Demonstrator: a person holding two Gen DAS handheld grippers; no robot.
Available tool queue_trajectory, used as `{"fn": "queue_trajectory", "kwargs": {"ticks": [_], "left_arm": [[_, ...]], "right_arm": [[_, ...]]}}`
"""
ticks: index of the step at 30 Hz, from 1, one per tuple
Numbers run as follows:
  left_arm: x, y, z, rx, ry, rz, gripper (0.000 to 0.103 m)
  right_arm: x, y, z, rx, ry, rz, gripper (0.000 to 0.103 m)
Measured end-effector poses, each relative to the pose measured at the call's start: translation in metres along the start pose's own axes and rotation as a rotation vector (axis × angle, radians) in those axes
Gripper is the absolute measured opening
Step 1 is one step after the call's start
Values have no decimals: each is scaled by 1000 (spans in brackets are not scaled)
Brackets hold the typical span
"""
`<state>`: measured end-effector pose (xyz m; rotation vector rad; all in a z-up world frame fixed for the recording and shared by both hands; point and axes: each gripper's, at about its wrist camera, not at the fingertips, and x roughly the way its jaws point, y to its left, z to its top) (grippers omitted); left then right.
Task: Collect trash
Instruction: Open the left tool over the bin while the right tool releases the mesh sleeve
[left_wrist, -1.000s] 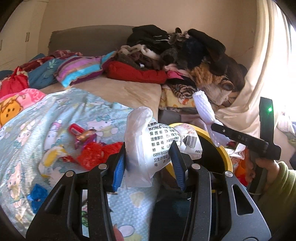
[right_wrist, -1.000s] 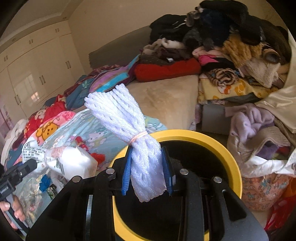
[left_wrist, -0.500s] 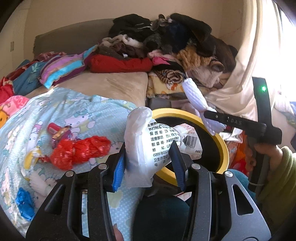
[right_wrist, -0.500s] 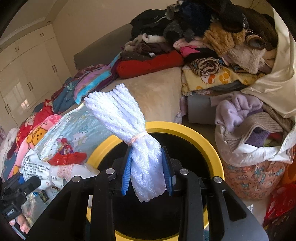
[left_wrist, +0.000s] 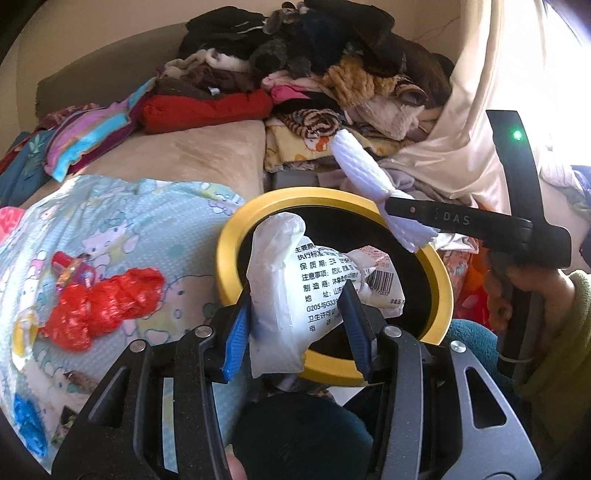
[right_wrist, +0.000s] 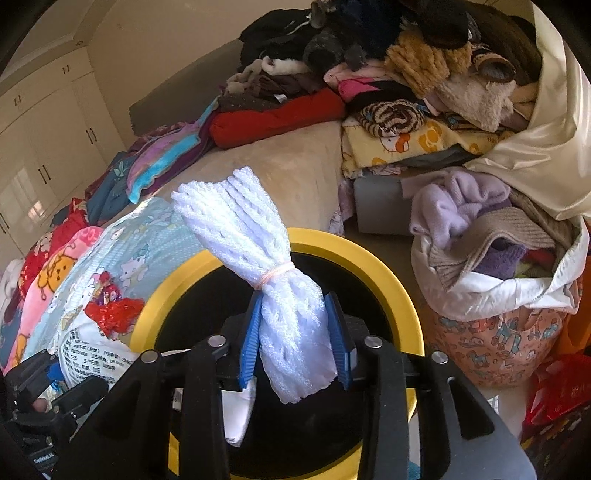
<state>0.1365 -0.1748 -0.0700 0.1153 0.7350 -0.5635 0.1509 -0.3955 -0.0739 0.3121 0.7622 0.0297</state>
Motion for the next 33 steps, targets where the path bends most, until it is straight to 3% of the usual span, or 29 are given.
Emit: {"fn": "queue_trajectory", "kwargs": {"ticks": [1, 3, 6, 8, 9, 18, 33], "left_arm": [[3, -1, 0, 3, -1, -2, 42], [6, -1, -1, 8, -24, 14, 57], [7, 6, -3, -37, -41, 0, 64], [6, 10, -4, -58, -55, 13, 85], [4, 12, -5, -66, -61, 20, 88], [-26, 25, -3, -116, -140, 72, 92], [-65, 59, -2, -167, -225, 169, 92]], "right_arm": [[2, -2, 0, 5, 5, -1, 38], [4, -6, -1, 13, 11, -17, 46], [7, -12, -2, 25, 12, -28, 56], [7, -13, -3, 23, 8, -39, 59], [7, -13, -3, 21, 5, -42, 59], [-1, 4, -3, -4, -31, -22, 68], [-17, 55, -2, -108, -65, 45, 72]]}}
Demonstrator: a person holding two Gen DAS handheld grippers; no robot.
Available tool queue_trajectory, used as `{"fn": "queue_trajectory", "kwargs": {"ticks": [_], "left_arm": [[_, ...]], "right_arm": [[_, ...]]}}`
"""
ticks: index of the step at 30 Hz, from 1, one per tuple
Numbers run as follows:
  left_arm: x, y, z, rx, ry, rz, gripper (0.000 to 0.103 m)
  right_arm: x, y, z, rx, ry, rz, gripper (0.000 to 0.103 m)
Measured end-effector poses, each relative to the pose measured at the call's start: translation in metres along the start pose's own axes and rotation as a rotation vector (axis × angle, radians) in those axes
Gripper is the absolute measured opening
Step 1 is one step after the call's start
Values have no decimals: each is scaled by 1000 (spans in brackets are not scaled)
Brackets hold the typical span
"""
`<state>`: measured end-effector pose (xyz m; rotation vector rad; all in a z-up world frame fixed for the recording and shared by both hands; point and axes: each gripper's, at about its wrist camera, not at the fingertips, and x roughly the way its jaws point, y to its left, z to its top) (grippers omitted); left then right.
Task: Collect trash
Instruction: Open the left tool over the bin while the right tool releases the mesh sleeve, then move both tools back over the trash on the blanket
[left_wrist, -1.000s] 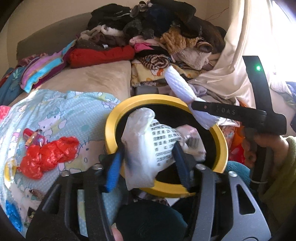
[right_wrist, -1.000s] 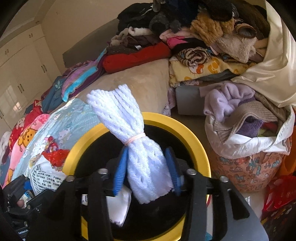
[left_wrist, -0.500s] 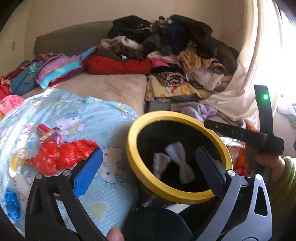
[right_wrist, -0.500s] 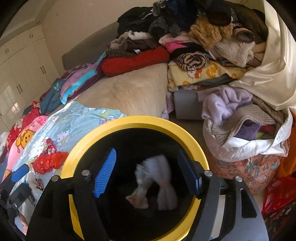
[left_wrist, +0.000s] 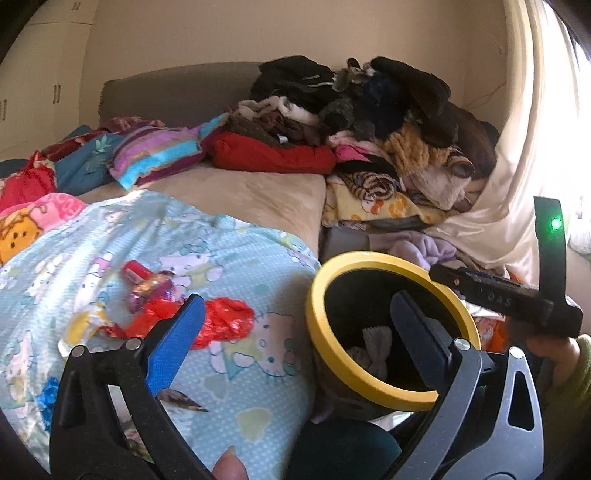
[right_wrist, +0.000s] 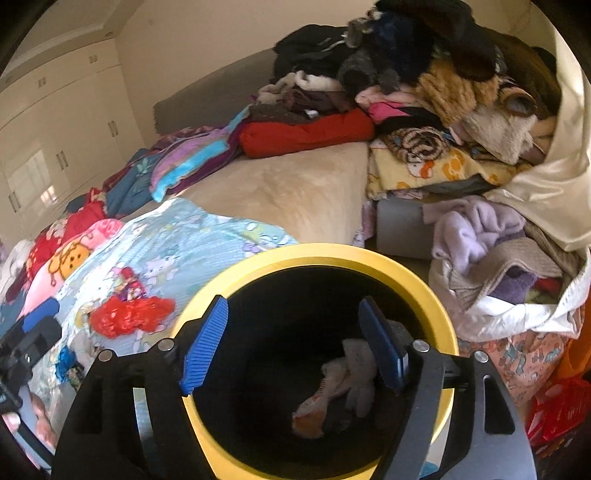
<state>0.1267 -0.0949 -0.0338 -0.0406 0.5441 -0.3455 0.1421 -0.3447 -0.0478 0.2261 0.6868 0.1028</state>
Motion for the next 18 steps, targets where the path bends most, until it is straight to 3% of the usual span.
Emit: {"fn": "queue_trajectory", "kwargs": {"ticks": [18], "left_arm": [[-30, 70, 8, -101, -65, 137, 92]], "right_arm": [[-6, 120, -17, -183, 41, 203, 76]]}}
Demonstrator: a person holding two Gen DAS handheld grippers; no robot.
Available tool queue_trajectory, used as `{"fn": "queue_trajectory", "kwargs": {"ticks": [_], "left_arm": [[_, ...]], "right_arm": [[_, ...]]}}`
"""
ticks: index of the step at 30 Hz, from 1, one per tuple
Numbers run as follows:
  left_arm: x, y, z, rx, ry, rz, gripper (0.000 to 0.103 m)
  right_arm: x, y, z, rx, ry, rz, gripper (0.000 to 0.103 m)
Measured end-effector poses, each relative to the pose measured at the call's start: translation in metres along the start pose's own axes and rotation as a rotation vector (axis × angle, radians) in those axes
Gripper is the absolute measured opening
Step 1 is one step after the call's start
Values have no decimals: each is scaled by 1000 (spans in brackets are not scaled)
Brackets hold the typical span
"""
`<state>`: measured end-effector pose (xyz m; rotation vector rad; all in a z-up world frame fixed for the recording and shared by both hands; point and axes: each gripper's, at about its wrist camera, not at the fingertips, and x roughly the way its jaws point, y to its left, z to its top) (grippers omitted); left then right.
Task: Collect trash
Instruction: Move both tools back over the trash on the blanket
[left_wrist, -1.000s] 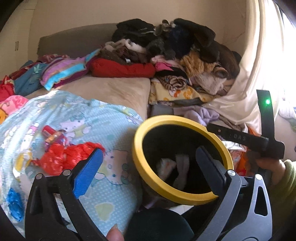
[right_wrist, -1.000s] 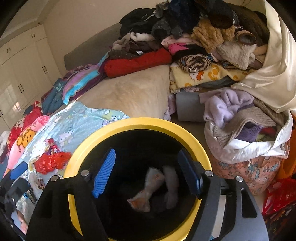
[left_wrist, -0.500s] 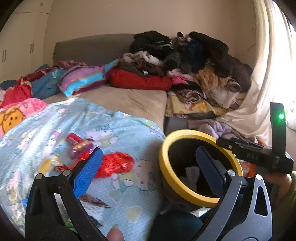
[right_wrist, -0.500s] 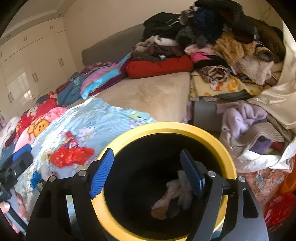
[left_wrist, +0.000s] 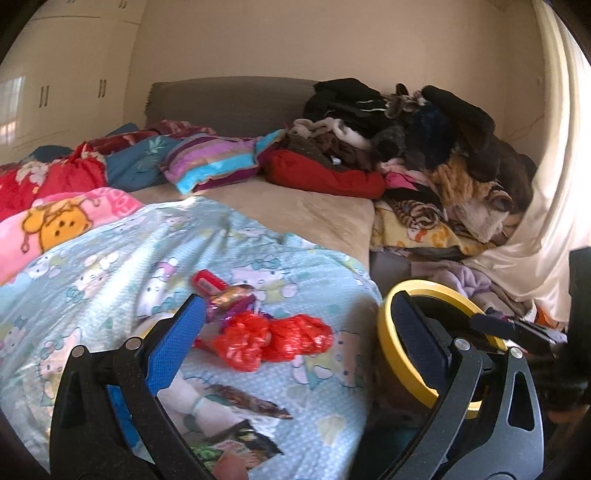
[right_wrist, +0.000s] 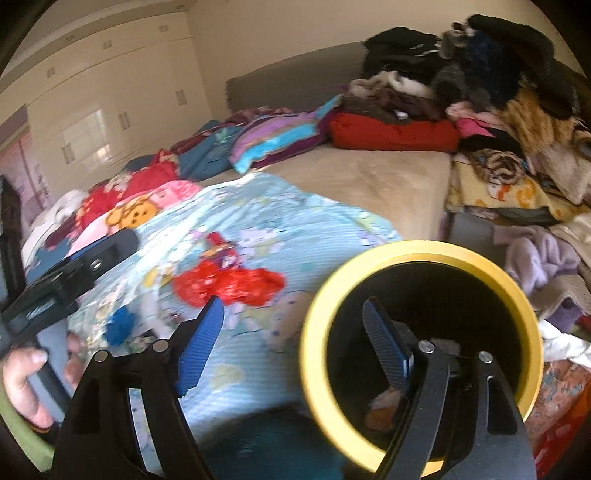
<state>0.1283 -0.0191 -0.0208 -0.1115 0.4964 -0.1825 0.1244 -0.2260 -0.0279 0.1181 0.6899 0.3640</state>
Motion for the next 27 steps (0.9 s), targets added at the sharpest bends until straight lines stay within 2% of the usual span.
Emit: {"fn": "queue_trajectory", "kwargs": {"ticks": [15, 27], "left_arm": [[-5, 90, -3, -119, 55, 135, 92], [13, 127, -21, -132, 169, 135, 92]], "right_arm": [[23, 96, -19, -156, 90, 169, 77], [58, 135, -38, -228, 180, 209, 77]]}}
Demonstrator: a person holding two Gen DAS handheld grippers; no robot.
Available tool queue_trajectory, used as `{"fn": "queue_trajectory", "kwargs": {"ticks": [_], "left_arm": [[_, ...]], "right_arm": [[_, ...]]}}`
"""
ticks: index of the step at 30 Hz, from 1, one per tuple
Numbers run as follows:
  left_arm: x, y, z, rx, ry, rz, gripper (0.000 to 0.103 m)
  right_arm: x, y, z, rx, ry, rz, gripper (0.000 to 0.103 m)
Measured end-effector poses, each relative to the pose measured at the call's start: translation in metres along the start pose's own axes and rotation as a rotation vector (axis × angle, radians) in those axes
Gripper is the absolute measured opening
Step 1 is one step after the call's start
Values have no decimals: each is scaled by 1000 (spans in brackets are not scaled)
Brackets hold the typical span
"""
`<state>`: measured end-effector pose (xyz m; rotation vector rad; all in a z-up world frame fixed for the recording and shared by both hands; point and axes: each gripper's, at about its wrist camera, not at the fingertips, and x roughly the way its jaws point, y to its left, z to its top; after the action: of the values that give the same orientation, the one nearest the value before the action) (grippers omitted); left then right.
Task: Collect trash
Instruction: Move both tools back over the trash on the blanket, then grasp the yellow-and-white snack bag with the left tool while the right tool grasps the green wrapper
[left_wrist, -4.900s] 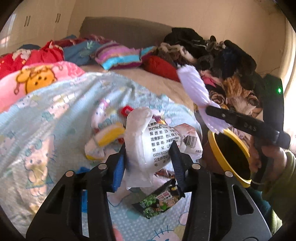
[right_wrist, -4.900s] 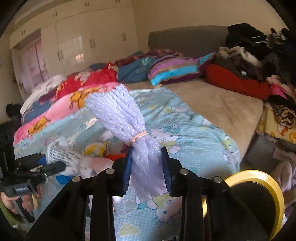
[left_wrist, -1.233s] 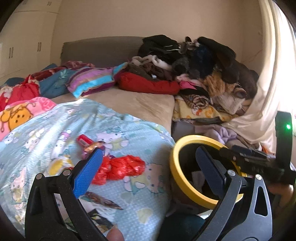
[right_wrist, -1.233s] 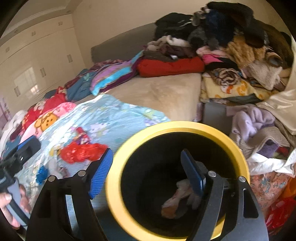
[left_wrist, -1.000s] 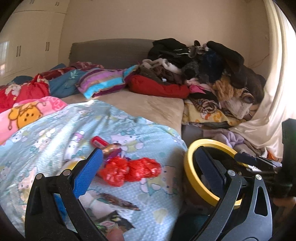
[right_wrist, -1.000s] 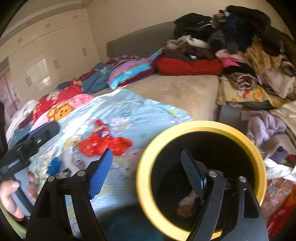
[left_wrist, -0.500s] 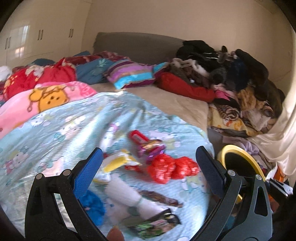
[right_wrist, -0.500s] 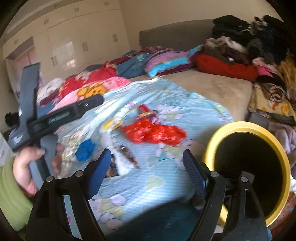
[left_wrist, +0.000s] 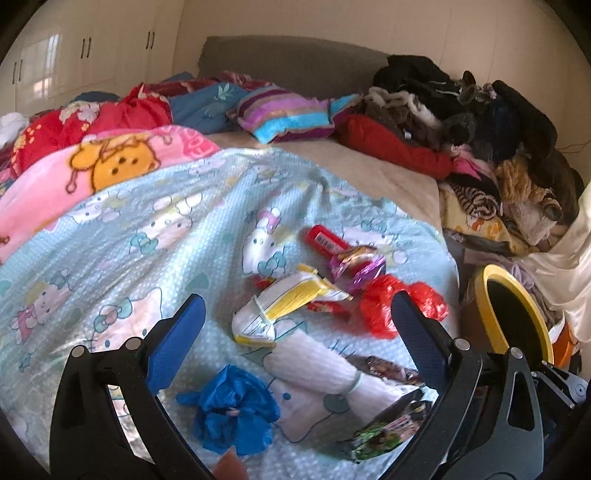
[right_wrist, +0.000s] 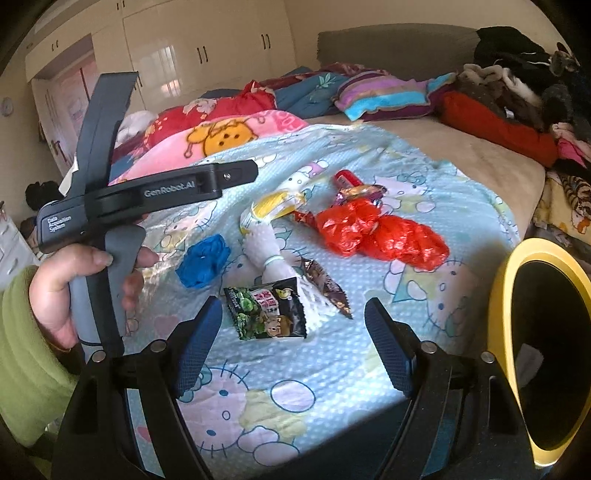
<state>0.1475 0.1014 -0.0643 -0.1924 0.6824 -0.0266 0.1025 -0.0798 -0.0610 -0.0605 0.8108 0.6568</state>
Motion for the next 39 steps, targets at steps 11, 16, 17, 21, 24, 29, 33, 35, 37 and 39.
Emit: {"fn": "queue_trajectory", "kwargs": {"ticks": [11, 16, 17, 21, 24, 29, 33, 35, 37, 39], "left_arm": [[48, 7, 1, 84, 137, 9, 92], [69, 15, 1, 117, 207, -3, 83], [72, 17, 1, 106, 213, -18, 78], [80, 24, 0, 65, 223, -67, 68], [83, 25, -2, 43, 226, -80, 61], [83, 27, -4, 39, 220, -85, 49], [82, 27, -6, 52, 220, -70, 39], [81, 28, -7, 51, 219, -65, 33], [80, 30, -7, 46, 219, -53, 28], [79, 32, -8, 33, 213, -47, 24]], "right_arm": [[28, 7, -2, -16, 65, 23, 76], [39, 6, -3, -10, 98, 43, 67], [40, 4, -2, -4, 103, 47, 64], [48, -1, -3, 19, 127, 64, 53], [49, 0, -4, 13, 127, 75, 35], [44, 5, -6, -18, 106, 82, 15], [38, 9, -7, -38, 91, 83, 13], [35, 12, -7, -45, 87, 84, 12], [34, 12, -8, -49, 85, 84, 12], [32, 13, -9, -50, 84, 82, 12]]}}
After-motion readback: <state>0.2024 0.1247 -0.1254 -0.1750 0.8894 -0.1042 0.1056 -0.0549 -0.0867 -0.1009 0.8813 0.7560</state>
